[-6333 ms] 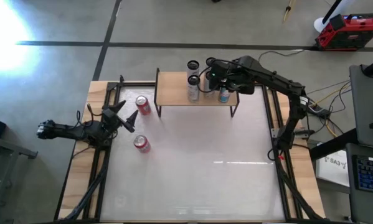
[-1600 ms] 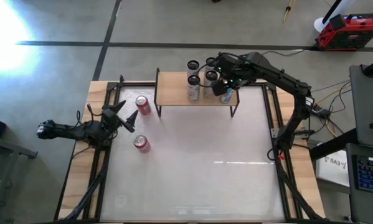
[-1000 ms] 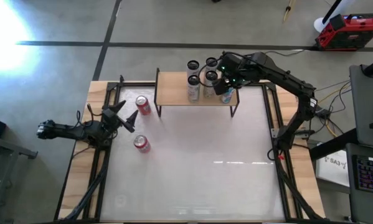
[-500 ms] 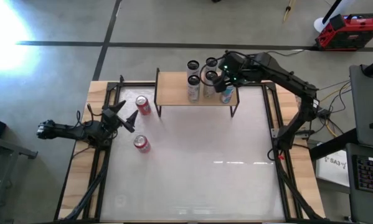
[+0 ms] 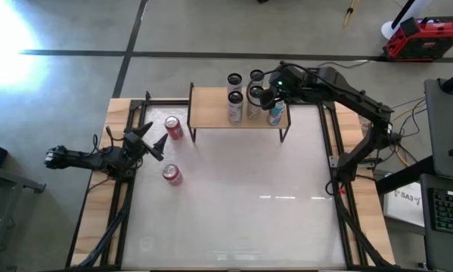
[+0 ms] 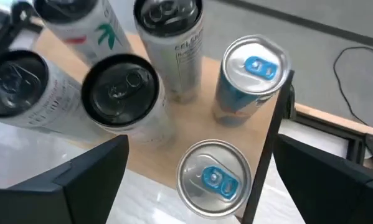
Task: Place canned beverage on shelf
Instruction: Adjust the white yellow soda can
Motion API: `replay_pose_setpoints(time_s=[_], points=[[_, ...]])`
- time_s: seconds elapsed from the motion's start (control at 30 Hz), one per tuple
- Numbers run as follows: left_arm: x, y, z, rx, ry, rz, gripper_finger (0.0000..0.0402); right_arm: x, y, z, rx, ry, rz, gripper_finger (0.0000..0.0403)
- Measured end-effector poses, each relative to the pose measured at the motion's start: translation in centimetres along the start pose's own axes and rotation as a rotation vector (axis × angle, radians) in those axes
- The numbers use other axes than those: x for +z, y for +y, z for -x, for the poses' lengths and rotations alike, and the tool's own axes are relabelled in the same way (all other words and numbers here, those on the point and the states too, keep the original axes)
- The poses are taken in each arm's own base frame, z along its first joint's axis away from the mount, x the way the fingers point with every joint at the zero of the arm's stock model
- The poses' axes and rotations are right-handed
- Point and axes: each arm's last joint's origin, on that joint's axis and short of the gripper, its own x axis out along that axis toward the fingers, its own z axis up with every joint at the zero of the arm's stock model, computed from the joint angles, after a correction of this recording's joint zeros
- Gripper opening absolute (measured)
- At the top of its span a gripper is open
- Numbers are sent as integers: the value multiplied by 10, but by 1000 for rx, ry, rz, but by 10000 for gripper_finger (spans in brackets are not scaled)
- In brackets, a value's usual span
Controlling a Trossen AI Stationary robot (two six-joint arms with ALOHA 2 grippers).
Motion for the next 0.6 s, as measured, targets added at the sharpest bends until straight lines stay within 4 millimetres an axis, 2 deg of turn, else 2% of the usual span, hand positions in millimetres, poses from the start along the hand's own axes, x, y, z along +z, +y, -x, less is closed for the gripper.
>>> replay_pose_setpoints(time_s=[0.23,0.43,0.6], points=[[0,0,0,0,0,0,398,2,15,8,86,-106,-46,382],[0,0,0,0,0,0,398,2,39,-13,77,-142,-20,382],[0,0,0,0,0,0,398,3,45,-23,48,-160,-26,382]])
